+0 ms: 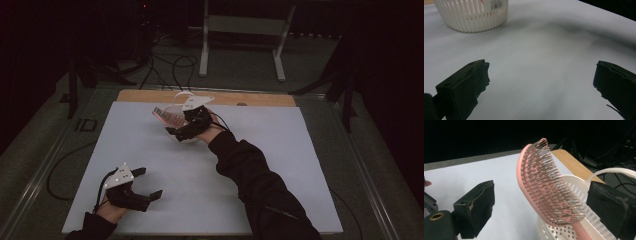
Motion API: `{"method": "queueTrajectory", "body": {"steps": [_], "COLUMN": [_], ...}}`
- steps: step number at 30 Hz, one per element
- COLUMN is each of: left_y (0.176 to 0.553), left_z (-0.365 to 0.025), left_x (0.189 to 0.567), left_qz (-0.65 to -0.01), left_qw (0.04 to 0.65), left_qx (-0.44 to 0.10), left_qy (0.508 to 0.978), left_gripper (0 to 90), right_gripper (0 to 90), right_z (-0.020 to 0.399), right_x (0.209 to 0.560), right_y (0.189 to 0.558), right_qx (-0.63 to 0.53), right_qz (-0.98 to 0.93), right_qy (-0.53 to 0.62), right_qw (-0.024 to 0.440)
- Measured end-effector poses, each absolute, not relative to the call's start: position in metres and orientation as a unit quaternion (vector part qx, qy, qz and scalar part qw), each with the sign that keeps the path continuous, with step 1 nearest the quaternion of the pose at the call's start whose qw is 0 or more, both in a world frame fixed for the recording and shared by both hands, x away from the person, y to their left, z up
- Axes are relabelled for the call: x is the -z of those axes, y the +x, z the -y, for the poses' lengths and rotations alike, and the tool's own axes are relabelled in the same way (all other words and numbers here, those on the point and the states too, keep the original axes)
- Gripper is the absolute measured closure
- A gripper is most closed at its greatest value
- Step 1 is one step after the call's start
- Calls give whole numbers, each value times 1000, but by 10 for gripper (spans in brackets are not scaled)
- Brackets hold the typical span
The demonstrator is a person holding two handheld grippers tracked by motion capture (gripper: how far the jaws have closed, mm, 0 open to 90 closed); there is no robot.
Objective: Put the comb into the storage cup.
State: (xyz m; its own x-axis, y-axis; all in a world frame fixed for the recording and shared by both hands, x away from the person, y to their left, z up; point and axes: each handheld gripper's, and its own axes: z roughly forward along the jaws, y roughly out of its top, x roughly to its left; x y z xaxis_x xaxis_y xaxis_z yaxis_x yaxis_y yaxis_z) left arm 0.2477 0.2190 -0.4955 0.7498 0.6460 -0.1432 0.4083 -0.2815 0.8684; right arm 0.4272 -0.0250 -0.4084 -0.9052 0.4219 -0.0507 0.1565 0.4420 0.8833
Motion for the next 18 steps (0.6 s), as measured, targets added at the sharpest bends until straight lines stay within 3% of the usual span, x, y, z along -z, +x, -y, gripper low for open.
{"method": "queueTrajectory", "body": {"steps": [18], "left_y": [247], "left_z": [-218], "left_x": [494], "left_qz": [-329], "left_qw": [498], "left_qx": [-121], "left_qy": [793], "left_gripper": [0], "right_gripper": [80], "right_z": [69], "right_x": [404], "right_y": [416], "right_qx": [-501], "right_qz": [-834], "right_qy": [196], "right_qw": [120]}}
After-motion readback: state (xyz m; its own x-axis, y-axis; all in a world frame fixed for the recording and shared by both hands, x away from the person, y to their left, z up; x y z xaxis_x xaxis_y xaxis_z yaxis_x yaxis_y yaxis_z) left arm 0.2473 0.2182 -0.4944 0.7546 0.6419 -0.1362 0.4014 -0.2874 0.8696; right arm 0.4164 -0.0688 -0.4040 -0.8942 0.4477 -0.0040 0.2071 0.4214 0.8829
